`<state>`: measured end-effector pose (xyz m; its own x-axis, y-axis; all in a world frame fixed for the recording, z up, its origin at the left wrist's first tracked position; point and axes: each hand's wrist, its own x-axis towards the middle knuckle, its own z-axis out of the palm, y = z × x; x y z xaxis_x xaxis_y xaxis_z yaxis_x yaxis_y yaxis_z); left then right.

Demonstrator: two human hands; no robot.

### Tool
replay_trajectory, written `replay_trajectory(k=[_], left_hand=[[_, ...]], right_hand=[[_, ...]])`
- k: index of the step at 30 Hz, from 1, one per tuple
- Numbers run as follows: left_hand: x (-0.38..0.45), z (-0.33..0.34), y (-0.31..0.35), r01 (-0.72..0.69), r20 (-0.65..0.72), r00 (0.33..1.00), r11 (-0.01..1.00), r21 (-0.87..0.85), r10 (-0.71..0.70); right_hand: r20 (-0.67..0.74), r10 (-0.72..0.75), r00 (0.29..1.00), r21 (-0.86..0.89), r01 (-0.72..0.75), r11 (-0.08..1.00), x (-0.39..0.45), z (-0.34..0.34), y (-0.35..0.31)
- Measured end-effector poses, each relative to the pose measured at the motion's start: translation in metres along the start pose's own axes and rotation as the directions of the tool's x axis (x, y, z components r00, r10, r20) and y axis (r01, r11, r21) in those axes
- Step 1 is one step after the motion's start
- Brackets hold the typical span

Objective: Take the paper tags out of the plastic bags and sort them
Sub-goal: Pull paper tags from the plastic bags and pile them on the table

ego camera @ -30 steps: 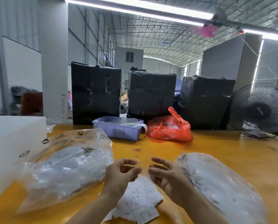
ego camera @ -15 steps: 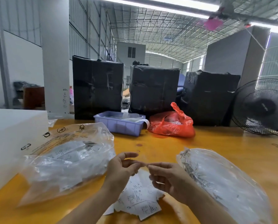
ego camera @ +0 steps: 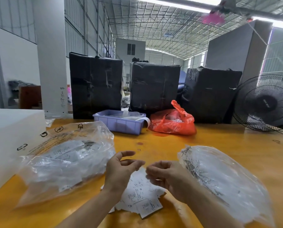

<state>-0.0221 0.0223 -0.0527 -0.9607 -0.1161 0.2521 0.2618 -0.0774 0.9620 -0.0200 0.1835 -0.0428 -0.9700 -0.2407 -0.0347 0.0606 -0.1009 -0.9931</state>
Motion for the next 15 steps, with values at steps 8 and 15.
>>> replay_trajectory(k=[8, 15], left_hand=[[0.001, -0.001, 0.001, 0.017, -0.053, 0.998, 0.999, -0.05, -0.019], [-0.001, 0.006, 0.001, 0.145, 0.171, 0.978, 0.979, -0.144, -0.12]], right_hand=[[-0.063, -0.042, 0.997, 0.031, 0.044, 0.999, -0.002, 0.002, 0.0], [-0.098, -0.164, 0.981, 0.016, 0.167, 0.986, -0.003, 0.013, 0.002]])
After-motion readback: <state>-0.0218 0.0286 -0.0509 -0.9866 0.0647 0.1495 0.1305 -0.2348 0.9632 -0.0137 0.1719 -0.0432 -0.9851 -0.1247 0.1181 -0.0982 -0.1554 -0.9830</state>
